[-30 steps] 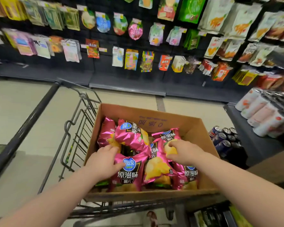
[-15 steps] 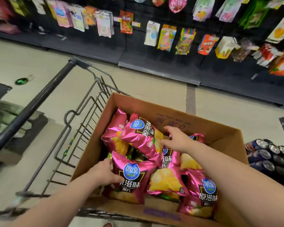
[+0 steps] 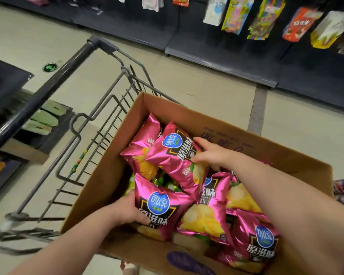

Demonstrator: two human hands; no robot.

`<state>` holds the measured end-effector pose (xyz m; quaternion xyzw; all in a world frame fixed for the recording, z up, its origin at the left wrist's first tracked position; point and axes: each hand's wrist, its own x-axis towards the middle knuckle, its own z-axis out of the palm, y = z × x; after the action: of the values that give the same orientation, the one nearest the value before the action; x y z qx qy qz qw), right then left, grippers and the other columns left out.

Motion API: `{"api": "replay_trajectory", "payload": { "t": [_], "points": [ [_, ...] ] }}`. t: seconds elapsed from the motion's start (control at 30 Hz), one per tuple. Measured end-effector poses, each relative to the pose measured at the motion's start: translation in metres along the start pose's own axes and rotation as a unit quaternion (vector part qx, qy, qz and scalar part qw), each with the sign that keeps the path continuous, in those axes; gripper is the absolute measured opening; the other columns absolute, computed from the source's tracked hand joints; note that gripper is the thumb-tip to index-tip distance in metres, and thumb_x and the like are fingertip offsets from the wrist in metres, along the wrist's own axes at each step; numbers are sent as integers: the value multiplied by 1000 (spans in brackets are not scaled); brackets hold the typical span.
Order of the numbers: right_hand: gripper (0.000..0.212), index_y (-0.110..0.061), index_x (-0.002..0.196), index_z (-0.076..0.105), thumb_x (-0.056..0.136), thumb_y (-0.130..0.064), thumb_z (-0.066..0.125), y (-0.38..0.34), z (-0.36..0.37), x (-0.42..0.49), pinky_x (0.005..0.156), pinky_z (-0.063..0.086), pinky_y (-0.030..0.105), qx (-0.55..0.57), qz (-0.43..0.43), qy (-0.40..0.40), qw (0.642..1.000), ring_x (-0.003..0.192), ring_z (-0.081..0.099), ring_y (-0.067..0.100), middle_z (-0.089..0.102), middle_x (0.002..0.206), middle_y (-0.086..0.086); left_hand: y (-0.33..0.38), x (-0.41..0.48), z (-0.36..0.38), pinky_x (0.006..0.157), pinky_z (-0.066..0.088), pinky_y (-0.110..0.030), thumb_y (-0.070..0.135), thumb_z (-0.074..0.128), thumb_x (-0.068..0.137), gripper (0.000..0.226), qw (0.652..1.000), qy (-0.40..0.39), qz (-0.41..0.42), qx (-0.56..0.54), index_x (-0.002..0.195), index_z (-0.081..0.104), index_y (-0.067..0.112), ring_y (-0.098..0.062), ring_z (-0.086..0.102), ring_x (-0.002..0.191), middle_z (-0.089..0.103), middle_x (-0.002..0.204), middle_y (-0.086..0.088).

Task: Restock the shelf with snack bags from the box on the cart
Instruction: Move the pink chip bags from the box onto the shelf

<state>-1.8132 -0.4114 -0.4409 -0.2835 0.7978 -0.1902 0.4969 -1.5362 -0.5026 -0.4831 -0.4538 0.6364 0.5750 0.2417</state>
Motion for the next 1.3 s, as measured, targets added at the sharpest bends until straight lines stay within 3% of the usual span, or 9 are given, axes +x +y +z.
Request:
{"api": "replay_trajectory", "payload": {
  "t": [0.23,0.4,0.6,0.7,0.87,1.03,1.13,1.23,1.3],
  "points": [
    [99,-22,148,26,67,-32,83,5,-7,-5,104,43,32,3,15,-23,1000,128,47,21,44,145,4,5,-2,0,87,53,-27,17,86,28,114,999,-7,37,6,128,31,23,-15,62,101,63,109,4],
    [75,-19,132,43,69,-37,81,-3,-3,-18,83,48,29,-83,2,9,996,108,52,18,50,123,2,8,-1,2,89,55,-39,26,88,24,120,998,1,53,32,133,39,18,-24,60,112,56,126,-8],
    [90,-19,140,32,68,-43,80,-6,-1,-36,100,40,28,-143,15,2,990,113,48,17,46,128,0,14,-11,2,81,55,-37,21,86,46,117,993,-5,69,100,144,23,25,-25,58,110,49,134,-8],
    [90,-18,140,35,66,-42,81,-6,0,-56,100,42,29,-138,18,26,990,118,50,19,50,132,2,19,-16,2,51,52,-16,3,83,60,93,995,-35,80,55,127,25,30,-13,59,80,54,125,-8],
    [83,-13,130,44,63,-39,85,-5,-6,-103,92,44,29,-95,16,128,987,108,53,18,55,121,3,39,-30,-16,92,52,-28,34,87,39,124,982,-31,163,90,146,26,18,-15,60,108,59,123,0],
    [81,-11,131,46,65,-32,86,-3,-15,-161,83,36,21,14,22,292,956,100,49,12,57,122,4,68,-57,-27,73,48,-9,28,91,55,77,975,-40,218,22,120,50,25,10,64,79,65,102,8],
    [71,-10,129,48,69,-28,82,-1,-15,-200,80,36,20,83,31,395,915,99,51,15,59,120,4,85,-69,-28,78,55,-22,58,90,29,107,962,-51,266,-37,122,50,22,-7,68,89,70,104,5],
    [60,-9,124,52,73,-24,80,0,-11,-241,68,38,13,129,40,478,868,90,55,14,59,111,2,107,-90,-21,65,53,-17,38,91,49,87,945,-85,305,-81,121,43,22,-7,64,84,66,97,9],
    [54,-10,118,55,72,-25,80,3,-6,-270,74,43,17,160,47,521,837,88,57,13,62,109,2,122,-99,-14,70,52,-22,49,91,32,99,936,-107,323,-84,115,44,25,-6,66,83,69,93,12]
  ]
}}
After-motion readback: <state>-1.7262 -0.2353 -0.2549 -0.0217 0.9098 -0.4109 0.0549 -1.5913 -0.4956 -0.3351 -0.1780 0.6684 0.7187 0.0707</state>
